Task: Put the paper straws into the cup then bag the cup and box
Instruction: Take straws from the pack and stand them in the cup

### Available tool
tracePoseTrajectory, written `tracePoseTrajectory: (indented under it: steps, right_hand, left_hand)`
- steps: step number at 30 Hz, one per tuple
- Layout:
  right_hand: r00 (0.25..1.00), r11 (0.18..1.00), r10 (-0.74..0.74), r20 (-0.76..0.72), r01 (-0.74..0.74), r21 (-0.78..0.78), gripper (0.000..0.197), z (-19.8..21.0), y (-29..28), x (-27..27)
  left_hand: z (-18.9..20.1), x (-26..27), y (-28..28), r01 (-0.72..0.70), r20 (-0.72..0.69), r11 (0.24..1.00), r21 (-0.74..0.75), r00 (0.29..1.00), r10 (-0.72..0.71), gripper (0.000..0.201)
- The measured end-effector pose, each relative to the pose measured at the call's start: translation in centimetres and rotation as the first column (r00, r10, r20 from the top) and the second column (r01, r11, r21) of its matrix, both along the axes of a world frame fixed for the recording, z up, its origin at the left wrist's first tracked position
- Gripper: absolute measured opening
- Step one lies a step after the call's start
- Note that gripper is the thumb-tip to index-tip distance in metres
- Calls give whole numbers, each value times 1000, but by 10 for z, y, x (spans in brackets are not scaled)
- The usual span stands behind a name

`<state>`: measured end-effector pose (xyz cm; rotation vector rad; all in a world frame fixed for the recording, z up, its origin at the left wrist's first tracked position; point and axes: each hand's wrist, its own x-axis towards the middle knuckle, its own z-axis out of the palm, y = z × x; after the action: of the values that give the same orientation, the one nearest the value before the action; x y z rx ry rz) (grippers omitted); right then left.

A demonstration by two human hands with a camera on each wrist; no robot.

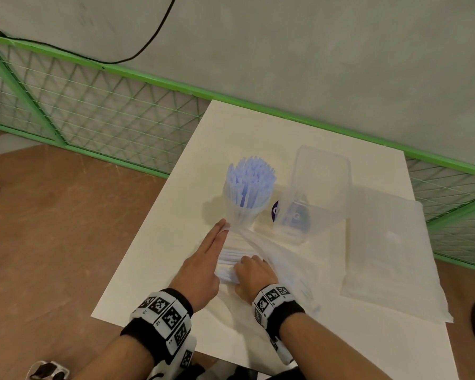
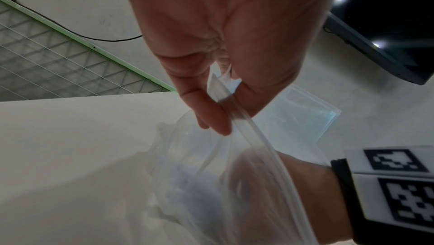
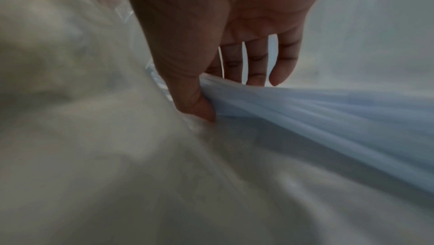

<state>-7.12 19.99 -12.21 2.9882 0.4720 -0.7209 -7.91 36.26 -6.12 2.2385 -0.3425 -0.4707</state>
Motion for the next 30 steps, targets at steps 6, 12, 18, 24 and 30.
tracePoseTrajectory:
  steps: [6, 12, 18, 24, 30]
  right_hand:
    - [1000, 1000, 4, -24, -4, -27, 23, 1, 3, -2]
    - [997, 996, -67, -41, 70, 60, 27, 3, 1, -6]
    - [969, 925, -246, -16, 239, 296, 21, 3, -14, -11]
    - [875, 508, -484, -4, 285, 813, 39, 31, -21, -25]
    - [756, 397, -636, -152, 490, 776, 22, 36, -29, -30]
  left_hand:
    - [3, 0, 0, -11, -13, 1000, 3, 1000, 11, 106]
    - [1, 1, 0, -5, -13, 1000, 17, 1000, 5, 106]
    - [-2, 3, 3, -7, 3, 1000, 19, 1000, 7, 107]
    - [-3, 6, 5, -35, 14, 999, 28, 999, 34, 106]
    - [-7, 8, 2, -41, 21, 999, 23, 999, 40, 105]
